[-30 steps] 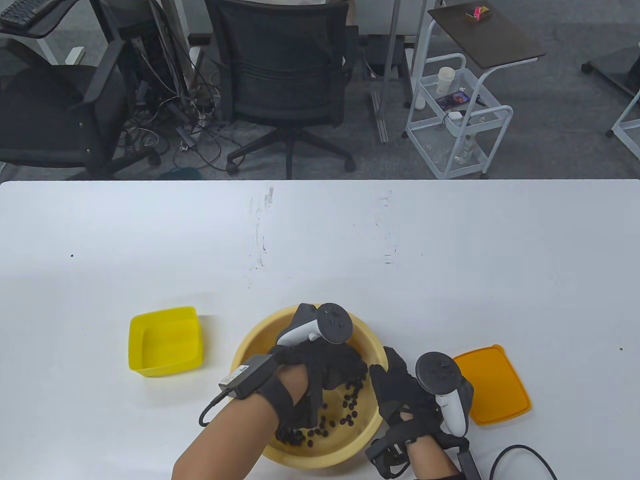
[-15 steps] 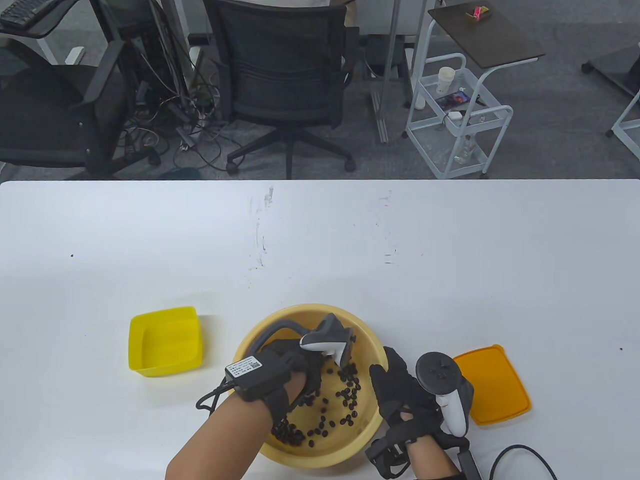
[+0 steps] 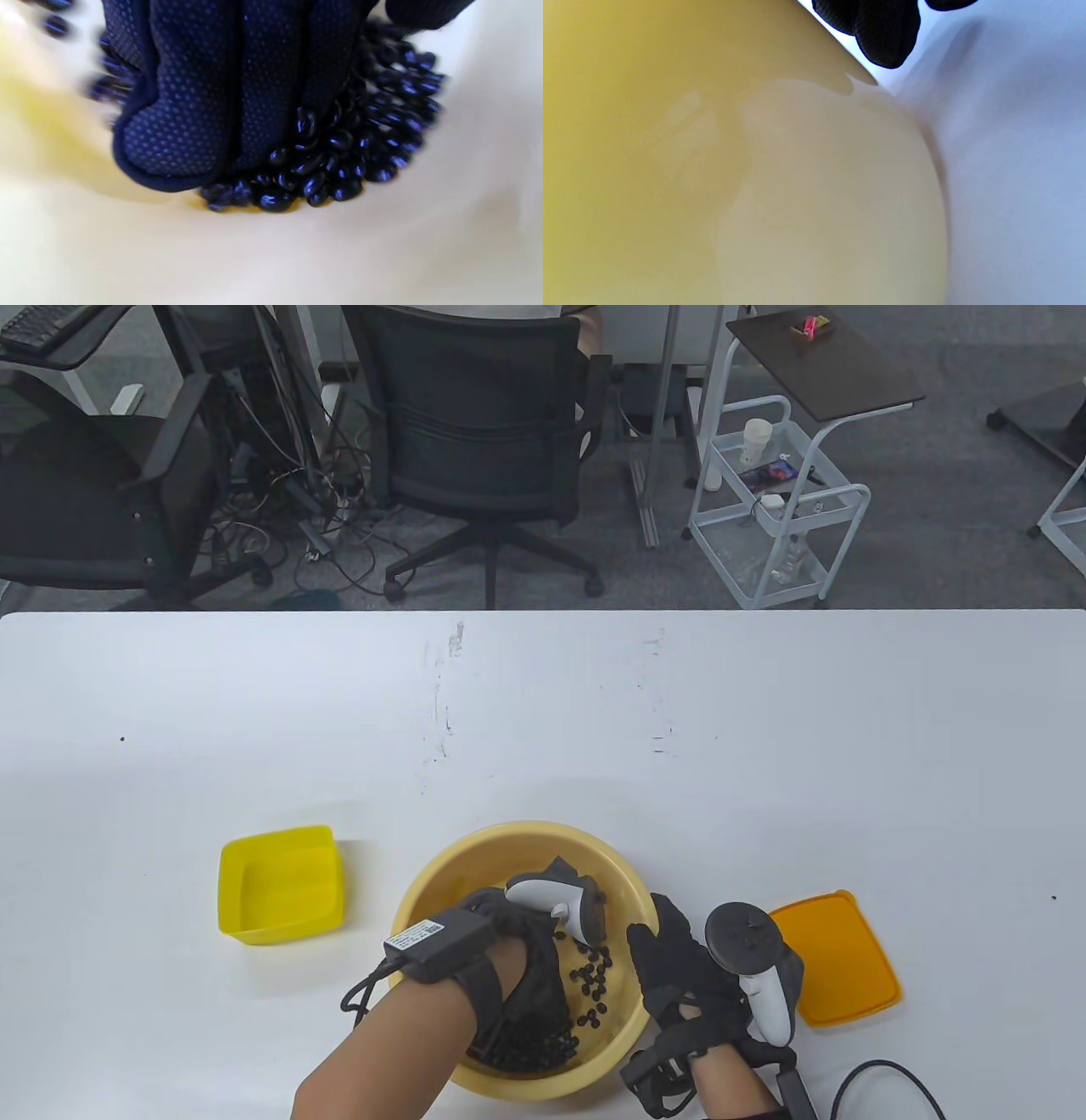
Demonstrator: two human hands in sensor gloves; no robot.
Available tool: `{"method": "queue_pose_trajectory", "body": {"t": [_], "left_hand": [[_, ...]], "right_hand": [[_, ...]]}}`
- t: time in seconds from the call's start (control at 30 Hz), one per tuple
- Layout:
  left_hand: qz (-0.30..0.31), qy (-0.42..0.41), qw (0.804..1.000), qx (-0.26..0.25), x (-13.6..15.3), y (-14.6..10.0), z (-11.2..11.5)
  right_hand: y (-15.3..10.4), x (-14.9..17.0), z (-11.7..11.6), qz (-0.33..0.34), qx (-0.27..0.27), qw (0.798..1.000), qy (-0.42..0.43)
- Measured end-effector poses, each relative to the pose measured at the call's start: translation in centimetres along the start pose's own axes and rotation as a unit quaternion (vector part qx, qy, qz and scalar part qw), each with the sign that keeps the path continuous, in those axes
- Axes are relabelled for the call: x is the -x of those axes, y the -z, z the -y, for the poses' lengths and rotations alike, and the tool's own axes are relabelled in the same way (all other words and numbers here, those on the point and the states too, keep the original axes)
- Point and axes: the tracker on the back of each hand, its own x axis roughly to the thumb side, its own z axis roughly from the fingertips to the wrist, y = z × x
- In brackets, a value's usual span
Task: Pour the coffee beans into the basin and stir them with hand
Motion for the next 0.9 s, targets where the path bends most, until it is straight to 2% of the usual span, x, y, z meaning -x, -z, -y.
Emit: {"method": "queue_pose_trajectory", "body": {"t": [0.17,0.33,0.43,0.47,0.53,0.63,0.77,0.83,0.9], "left_hand": [[0.134,-0.116,0.984,-0.029,-0.8,0.3,-0.7],[0.191,-0.181,0.956,-0.13,-0.4,-0.4,-2.2],[0.153,-0.188,0.943,-0.228,0.4,-1.4,-3.0],[0.143,-0.18,0.942,-0.245,0.5,-1.7,-3.1],[0.104,-0.127,0.938,-0.306,0.6,-2.5,-3.3],[0.049,-0.02,0.933,-0.355,0.3,-3.1,-3.2],[-0.052,0.111,0.93,-0.347,0.0,-3.1,-2.9],[-0.098,0.18,0.919,-0.337,-0.1,-3.0,-2.8],[-0.16,0.234,0.911,-0.3,-0.2,-2.8,-2.7]], "right_hand": [[0.0,0.0,0.0,0.001,0.0,1.0,0.001],[0.0,0.0,0.0,0.001,0.001,1.0,0.001],[0.0,0.0,0.0,0.001,-0.001,1.0,0.003],[0.0,0.0,0.0,0.001,-0.001,1.0,0.003],[0.0,0.0,0.0,0.001,0.0,1.0,0.002],[0.0,0.0,0.0,0.001,0.0,1.0,0.002],[0.0,0.0,0.0,0.001,0.0,1.0,0.002],[0.0,0.0,0.0,0.001,0.0,1.0,0.002],[0.0,0.0,0.0,0.001,0.001,1.0,0.001]]}}
